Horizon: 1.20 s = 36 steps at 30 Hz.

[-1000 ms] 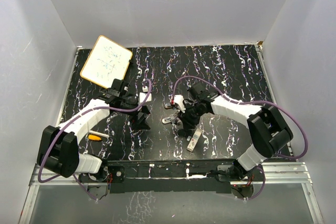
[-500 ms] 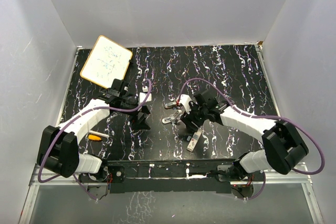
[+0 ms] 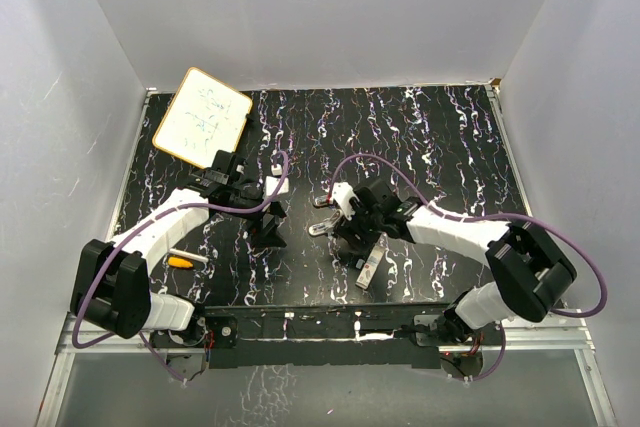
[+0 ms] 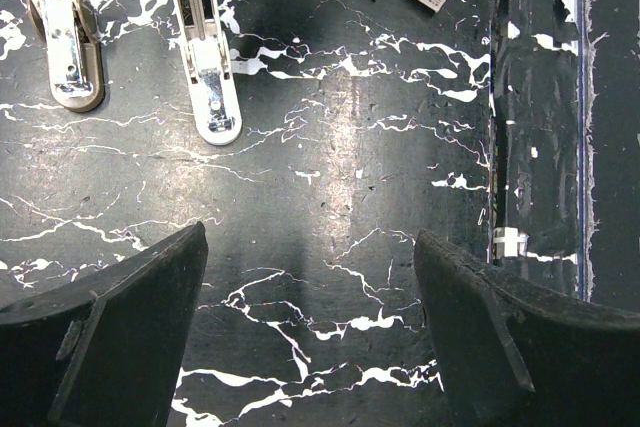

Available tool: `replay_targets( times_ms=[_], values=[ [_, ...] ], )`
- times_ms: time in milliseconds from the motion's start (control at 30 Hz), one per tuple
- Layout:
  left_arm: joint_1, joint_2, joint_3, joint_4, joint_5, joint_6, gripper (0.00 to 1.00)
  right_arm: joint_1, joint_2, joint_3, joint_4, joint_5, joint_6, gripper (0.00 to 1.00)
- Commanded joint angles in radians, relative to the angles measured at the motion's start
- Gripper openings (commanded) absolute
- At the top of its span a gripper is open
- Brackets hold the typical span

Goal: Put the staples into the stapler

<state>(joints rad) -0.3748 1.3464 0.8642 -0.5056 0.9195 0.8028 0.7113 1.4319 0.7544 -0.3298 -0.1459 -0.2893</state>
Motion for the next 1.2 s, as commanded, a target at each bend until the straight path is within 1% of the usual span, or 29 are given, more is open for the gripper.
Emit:
replay_targets(
  times_ms=[0,200,367,733,967,1167],
  values=[
    [0.005,-0.026,0.035,-0.013,0.025,0.007,0.83,0.02,0.012,-0.01,0.058,0.063,0.008,0.65],
    [0.005,-0.024,0.037,-0.01,0.025,0.007,0.83,0.021,0.031,-0.011,0.048,0.107,-0.009,0.65],
    [0.005,-0.025,0.04,-0.014,0.026,0.009,0.83,0.022,0.045,-0.004,0.018,0.106,-0.027,0.62],
    [0.004,-0.023,0.048,-0.017,0.028,0.013,0.83,0.019,0.033,-0.015,-0.027,0.09,-0.056,0.5],
    [0.005,-0.026,0.044,-0.015,0.03,0.017,0.83,-0.022,0.028,-0.007,-0.042,0.091,-0.056,0.5],
    [0.005,-0.03,0.041,-0.02,0.029,0.022,0.83,-0.063,0.037,0.004,-0.057,0.052,-0.055,0.5]
  ],
)
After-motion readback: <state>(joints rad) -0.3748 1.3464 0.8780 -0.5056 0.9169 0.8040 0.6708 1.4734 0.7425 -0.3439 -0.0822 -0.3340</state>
